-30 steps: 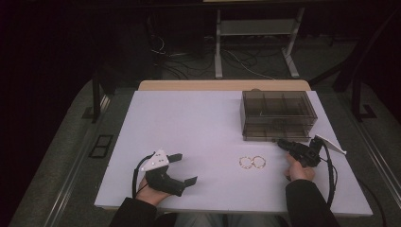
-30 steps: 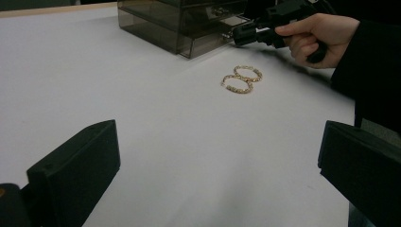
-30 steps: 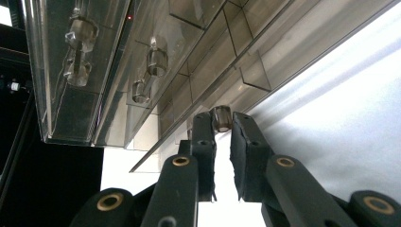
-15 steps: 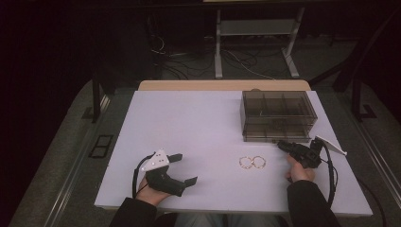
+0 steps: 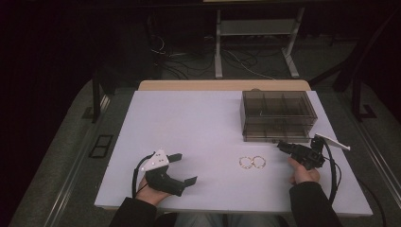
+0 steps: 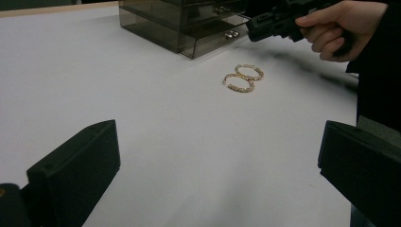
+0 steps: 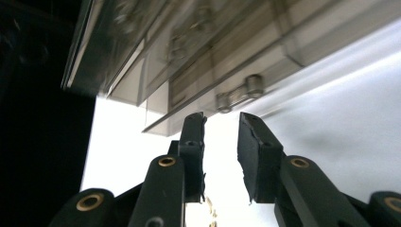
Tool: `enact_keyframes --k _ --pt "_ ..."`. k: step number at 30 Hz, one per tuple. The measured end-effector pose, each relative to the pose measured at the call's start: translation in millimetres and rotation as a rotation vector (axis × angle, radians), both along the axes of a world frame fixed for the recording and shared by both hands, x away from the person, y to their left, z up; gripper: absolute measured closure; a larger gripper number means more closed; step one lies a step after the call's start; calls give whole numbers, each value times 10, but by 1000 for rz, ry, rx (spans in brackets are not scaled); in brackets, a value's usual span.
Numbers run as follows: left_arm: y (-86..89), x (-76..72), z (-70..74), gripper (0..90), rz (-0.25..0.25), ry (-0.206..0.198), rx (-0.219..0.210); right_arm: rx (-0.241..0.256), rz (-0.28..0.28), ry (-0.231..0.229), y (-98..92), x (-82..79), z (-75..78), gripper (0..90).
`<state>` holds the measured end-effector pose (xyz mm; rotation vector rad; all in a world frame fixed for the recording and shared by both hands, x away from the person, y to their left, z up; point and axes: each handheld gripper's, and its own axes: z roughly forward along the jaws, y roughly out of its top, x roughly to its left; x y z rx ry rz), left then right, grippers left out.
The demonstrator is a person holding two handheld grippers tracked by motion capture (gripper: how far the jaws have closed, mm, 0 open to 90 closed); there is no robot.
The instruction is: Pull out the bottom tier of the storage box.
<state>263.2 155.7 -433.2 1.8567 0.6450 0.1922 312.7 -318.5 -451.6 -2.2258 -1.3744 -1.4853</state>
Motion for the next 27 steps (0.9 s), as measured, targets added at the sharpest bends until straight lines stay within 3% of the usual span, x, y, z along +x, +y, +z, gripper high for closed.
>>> enact_keyframes --k 5,7,12,17,18,23,25,27 --pt "-2 0 -1 0 3 -1 -2 -78 68 -52 33 -6 98 653" --pt "-8 -1 -3 0 7 1 -8 -82 78 -53 34 -4 105 651" --pt "-5 1 -3 0 4 -2 1 -183 155 -55 10 22 142 636" --pt "-10 -2 -5 0 5 0 3 -244 224 -48 39 54 230 627" --pt "-11 -1 -6 0 5 2 2 -292 266 -62 58 74 286 597" --pt "-13 -3 -8 0 4 1 3 -328 342 -81 98 108 391 528" --pt "-13 -4 -7 0 3 1 5 -379 389 -85 123 148 444 501" --pt "-10 -6 -6 0 4 0 4 -383 406 -85 125 164 456 488"
